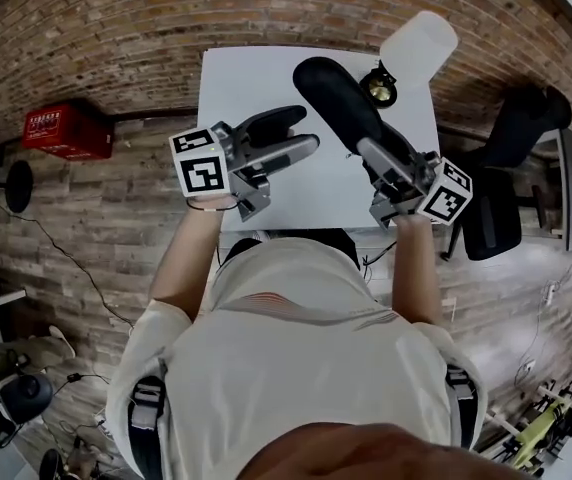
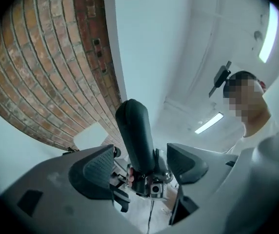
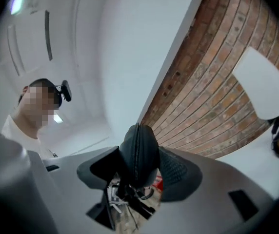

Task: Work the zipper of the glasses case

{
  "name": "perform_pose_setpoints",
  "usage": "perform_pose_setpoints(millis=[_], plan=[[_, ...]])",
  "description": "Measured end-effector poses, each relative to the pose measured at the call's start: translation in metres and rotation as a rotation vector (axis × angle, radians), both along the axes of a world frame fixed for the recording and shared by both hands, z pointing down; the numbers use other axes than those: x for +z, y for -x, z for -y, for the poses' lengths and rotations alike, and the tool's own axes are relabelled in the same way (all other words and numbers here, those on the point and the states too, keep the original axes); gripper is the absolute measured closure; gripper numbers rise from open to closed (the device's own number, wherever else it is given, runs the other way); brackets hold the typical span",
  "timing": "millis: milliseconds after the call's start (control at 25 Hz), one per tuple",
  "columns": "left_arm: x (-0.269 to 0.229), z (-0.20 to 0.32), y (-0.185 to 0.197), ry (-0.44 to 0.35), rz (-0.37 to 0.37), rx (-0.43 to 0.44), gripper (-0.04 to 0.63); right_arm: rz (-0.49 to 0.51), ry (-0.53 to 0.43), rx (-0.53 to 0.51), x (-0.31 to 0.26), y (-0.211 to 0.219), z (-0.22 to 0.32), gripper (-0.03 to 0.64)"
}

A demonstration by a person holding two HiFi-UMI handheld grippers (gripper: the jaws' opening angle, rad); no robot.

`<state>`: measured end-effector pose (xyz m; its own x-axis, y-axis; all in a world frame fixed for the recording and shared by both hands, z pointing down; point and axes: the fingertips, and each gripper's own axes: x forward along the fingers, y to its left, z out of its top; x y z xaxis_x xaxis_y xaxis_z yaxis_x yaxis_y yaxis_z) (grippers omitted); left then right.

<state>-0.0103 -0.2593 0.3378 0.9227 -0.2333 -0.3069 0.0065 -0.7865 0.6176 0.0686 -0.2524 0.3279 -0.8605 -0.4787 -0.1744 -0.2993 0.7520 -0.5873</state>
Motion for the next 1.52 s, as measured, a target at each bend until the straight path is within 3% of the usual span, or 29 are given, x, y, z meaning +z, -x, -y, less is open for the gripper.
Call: perform_pose_setpoints(millis=[160, 440, 560, 680, 840, 960, 1120, 1320, 1520], plan=[[-0.009, -0.007, 0.003, -0.007, -0.051, 0.027, 0.276, 0.028, 0.04, -0.153, 0.005, 0.033, -0.017, 0.314], [-0.013, -0.015, 0.008, -0.023, -0.081, 0.035, 0.276, 0.027, 0.096, -0.319, 0.018, 0.068, -0.038, 0.314], [-0.013, -0.017, 0.009, -0.018, -0.095, 0.034, 0.278, 0.013, 0.125, -0.34, 0.025, 0.074, -0.041, 0.314], [-0.009, -0.014, 0.012, 0.007, -0.109, 0.011, 0.322, -0.016, 0.146, -0.336, 0.03, 0.077, -0.041, 0.313], [-0.005, -0.017, 0.015, 0.017, -0.12, 0.009, 0.327, -0.039, 0.129, -0.325, 0.033, 0.081, -0.045, 0.305], [-0.003, -0.014, 0.018, 0.027, -0.119, -0.028, 0.327, -0.043, 0.092, -0.269, 0.032, 0.075, -0.042, 0.302], [-0.003, 0.005, 0.033, 0.062, -0.134, -0.145, 0.327, -0.063, -0.001, -0.092, 0.025, 0.052, -0.028, 0.337], [0.0, 0.027, 0.05, 0.051, -0.072, -0.304, 0.327, -0.259, -0.1, 0.145, 0.043, 0.03, -0.017, 0.392], [-0.004, 0.041, 0.062, 0.061, -0.074, -0.419, 0.327, -0.437, -0.143, 0.215, 0.071, 0.041, -0.023, 0.456]])
